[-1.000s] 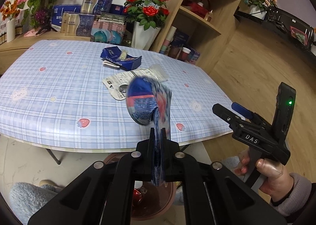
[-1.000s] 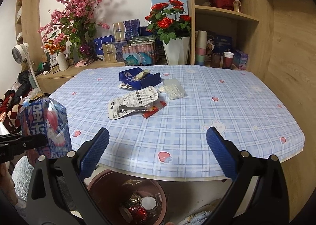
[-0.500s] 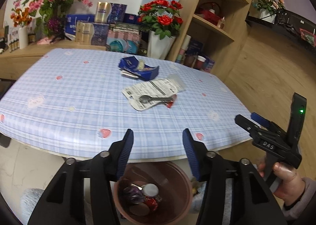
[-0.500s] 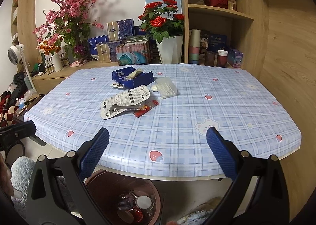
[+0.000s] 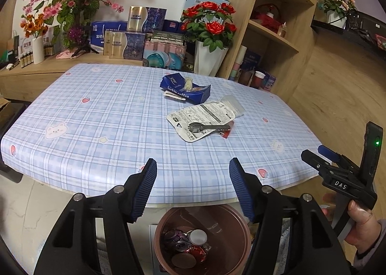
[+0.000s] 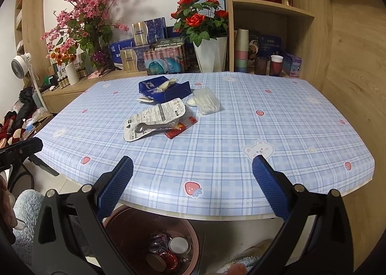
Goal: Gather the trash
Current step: 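Reach the left tool to the clear bag with white label and grasp it, then lift the clear bag with the left tool while the right tool grasps the white label sheet, then lower the bag and label sheet into the brown bin and open both tools, then grasp the red-capped snack tube upright with the left tool, then grasp the clear floss-pick box with the right tool while the left tool holds the tube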
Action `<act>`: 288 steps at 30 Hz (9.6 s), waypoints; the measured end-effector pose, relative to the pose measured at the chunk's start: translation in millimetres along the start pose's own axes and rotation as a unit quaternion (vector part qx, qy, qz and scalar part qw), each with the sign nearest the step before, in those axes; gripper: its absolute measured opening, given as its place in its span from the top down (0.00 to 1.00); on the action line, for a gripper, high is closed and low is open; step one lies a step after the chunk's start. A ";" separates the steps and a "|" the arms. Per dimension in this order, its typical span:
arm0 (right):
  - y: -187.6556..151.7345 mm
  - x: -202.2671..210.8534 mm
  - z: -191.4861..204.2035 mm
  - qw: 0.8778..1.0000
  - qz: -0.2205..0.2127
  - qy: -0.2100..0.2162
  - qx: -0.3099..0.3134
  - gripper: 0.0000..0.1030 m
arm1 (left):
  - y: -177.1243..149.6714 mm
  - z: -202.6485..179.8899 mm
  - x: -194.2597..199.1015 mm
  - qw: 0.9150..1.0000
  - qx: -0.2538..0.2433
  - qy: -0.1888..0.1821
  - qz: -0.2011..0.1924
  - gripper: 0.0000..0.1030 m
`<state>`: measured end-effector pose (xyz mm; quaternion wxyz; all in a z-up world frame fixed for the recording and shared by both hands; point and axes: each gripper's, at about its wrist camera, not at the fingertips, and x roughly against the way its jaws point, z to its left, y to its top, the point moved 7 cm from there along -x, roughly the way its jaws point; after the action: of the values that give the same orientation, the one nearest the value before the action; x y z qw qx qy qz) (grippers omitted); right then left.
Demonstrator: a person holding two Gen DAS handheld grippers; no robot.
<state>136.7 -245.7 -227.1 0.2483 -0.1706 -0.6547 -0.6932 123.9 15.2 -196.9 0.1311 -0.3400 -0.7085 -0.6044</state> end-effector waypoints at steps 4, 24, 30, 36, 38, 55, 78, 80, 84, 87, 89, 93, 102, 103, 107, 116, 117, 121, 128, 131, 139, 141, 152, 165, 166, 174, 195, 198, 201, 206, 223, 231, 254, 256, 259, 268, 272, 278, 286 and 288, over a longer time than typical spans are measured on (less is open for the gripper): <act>-2.1 -7.9 -3.8 1.000 0.006 0.002 -0.008 0.06 | -0.1 -1.1 -7.2 1.000 -0.010 0.002 0.004 0.41; 13.1 -82.8 -38.3 0.997 0.068 -0.012 -0.031 0.06 | 43.5 -45.5 -151.4 0.983 -0.161 -0.057 0.073 0.43; 9.5 -108.6 -56.6 0.994 0.092 -0.027 -0.061 0.06 | 40.8 -59.7 -212.6 0.965 -0.228 -0.065 0.111 0.50; 6.9 -126.3 -65.7 0.991 0.108 -0.031 -0.073 0.06 | 38.7 -61.5 -251.5 0.946 -0.282 -0.058 0.146 0.50; 5.7 -131.9 -66.3 0.990 0.113 -0.025 -0.078 0.06 | 36.6 -60.7 -260.2 0.941 -0.295 -0.058 0.158 0.50; 14.7 -158.2 -21.8 0.991 0.122 0.032 -0.049 0.06 | 45.8 -45.3 -221.8 0.962 -0.188 -0.128 0.150 0.95; 66.5 -268.7 39.1 0.972 0.163 0.137 -0.101 0.26 | 63.4 40.6 -143.8 0.997 -0.018 -0.049 0.050 0.96; 63.8 -274.7 44.3 0.967 0.175 0.145 -0.113 0.34 | 60.8 40.8 -138.8 0.997 -0.018 -0.049 0.048 0.96; 63.3 -269.2 50.7 0.963 0.178 0.162 -0.118 0.65 | 56.4 40.7 -129.2 0.998 -0.012 -0.050 0.043 0.96; 72.1 -252.5 51.8 0.961 0.158 0.186 -0.133 0.82 | 54.9 41.2 -121.7 0.998 -0.005 -0.051 0.039 0.96; 81.7 -237.9 52.2 0.959 0.138 0.201 -0.144 0.88 | 54.0 42.1 -117.5 0.998 0.001 -0.052 0.038 0.96; 104.4 -202.9 56.8 0.963 0.095 0.217 -0.132 0.91 | 54.3 40.5 -101.4 0.998 0.010 -0.053 0.027 0.96; 130.4 -131.1 69.7 0.980 0.041 0.189 -0.038 0.91 | 59.4 27.1 -61.6 0.998 0.010 -0.057 0.002 0.96; 130.4 -123.7 70.3 0.981 0.038 0.187 -0.031 0.91 | 59.7 25.8 -56.6 0.998 0.011 -0.058 -0.001 0.96; 125.8 -95.2 70.4 0.984 0.028 0.177 -0.008 0.91 | 59.4 20.0 -37.3 0.998 0.014 -0.060 -0.006 0.96; 99.5 -38.1 72.0 0.985 0.021 0.168 0.019 0.91 | 50.7 7.6 5.3 0.998 0.017 -0.064 -0.018 0.96; 94.8 -31.7 72.1 0.985 0.021 0.167 0.024 0.91 | 48.8 5.6 9.5 0.998 0.016 -0.064 -0.019 0.96; 78.1 -13.6 74.1 0.985 0.026 0.166 0.033 0.91 | 41.7 0.5 22.5 0.998 0.016 -0.064 -0.022 0.96; 43.5 2.2 73.8 0.984 0.049 0.166 0.036 0.91 | 27.7 -4.5 36.7 0.997 0.013 -0.069 -0.021 0.96; 26.4 4.9 73.7 0.983 0.063 0.170 0.033 0.91 | 21.3 -7.0 39.9 0.997 0.010 -0.070 -0.019 0.96; -10.7 2.7 81.3 0.978 0.100 0.176 0.040 0.91 | 6.9 -10.7 39.6 0.997 0.012 -0.074 -0.012 0.96; -17.9 -1.0 82.0 0.977 0.110 0.177 0.039 0.91 | 3.7 -10.8 38.8 0.997 0.012 -0.074 -0.009 0.96; -25.0 -4.1 82.1 0.979 0.108 0.172 0.026 0.36 | -4.8 -16.3 34.8 0.997 0.005 -0.074 -0.001 0.96; -2.8 -0.3 41.8 0.997 0.039 0.071 0.002 0.06 | -15.9 -27.3 23.4 0.997 -0.007 -0.080 0.018 0.96; -1.7 -1.2 37.3 0.997 0.036 0.062 -0.002 0.06 | -16.4 -27.7 22.6 0.997 -0.007 -0.080 0.019 0.96; -3.4 -2.2 18.3 0.999 0.032 0.033 -0.019 0.06 | -20.5 -36.6 15.0 0.996 -0.013 -0.088 0.030 0.96; -6.0 -2.9 7.1 0.999 0.033 0.013 -0.024 0.06 | -14.7 -27.5 13.0 0.997 -0.001 -0.071 0.016 0.36; -5.7 -4.1 4.6 0.999 0.033 0.010 -0.025 0.06 | -12.7 -22.5 12.7 0.998 0.000 -0.061 0.014 0.31; -5.8 -7.1 1.6 0.999 0.038 0.006 -0.025 0.06 | -10.7 -18.3 11.3 0.999 -0.004 -0.047 0.011 0.23; -6.0 -14.0 -1.3 0.998 0.050 0.009 -0.022 0.06 | -5.1 -12.2 5.8 1.000 -0.005 -0.020 0.009 0.07; 21.4 -57.5 -47.5 0.998 0.050 0.008 -0.042 0.05 | 36.0 -60.9 -86.1 0.994 -0.072 -0.075 0.043 0.06; 33.3 -97.8 -82.6 0.996 0.077 -0.025 -0.041 0.06 | 45.1 -90.2 -186.7 0.984 -0.130 -0.074 0.100 0.06; 61.9 -176.4 -120.8 0.993 0.094 -0.013 -0.068 0.06 | 40.2 -101.9 -304.1 0.955 -0.238 -0.041 0.175 0.78; 63.1 -180.4 -118.0 0.993 0.096 -0.006 -0.066 0.06 | 39.3 -98.5 -301.3 0.956 -0.234 -0.037 0.172 0.78; 66.1 -188.2 -110.1 0.994 0.099 0.004 -0.053 0.06 | 39.7 -89.3 -294.0 0.963 -0.208 -0.043 0.169 0.78; 91.1 -222.0 -61.3 0.992 0.116 0.050 0.012 0.06 | 68.4 -45.6 -245.0 0.985 -0.121 -0.039 0.112 0.78; 106.5 -240.3 -41.5 0.992 0.100 0.056 0.059 0.06 | 78.6 -24.9 -222.9 0.990 -0.102 -0.026 0.089 0.78; 111.3 -282.0 -36.8 0.989 0.120 0.050 0.069 0.22 | 86.3 6.8 -197.0 0.996 -0.048 -0.015 0.068 0.78; 106.2 -310.5 -38.3 0.985 0.163 0.042 0.028 0.22 | 85.2 20.1 -175.0 0.998 -0.022 -0.012 0.056 0.78; 97.4 -315.9 -38.5 0.982 0.185 0.032 0.030 0.24 | 84.1 20.8 -171.2 0.998 -0.018 -0.014 0.055 0.78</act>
<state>454.0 -247.6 -327.7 0.3983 -0.2592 -0.6243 -0.6200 308.1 -17.3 -239.4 0.1487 -0.3891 -0.6793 -0.6042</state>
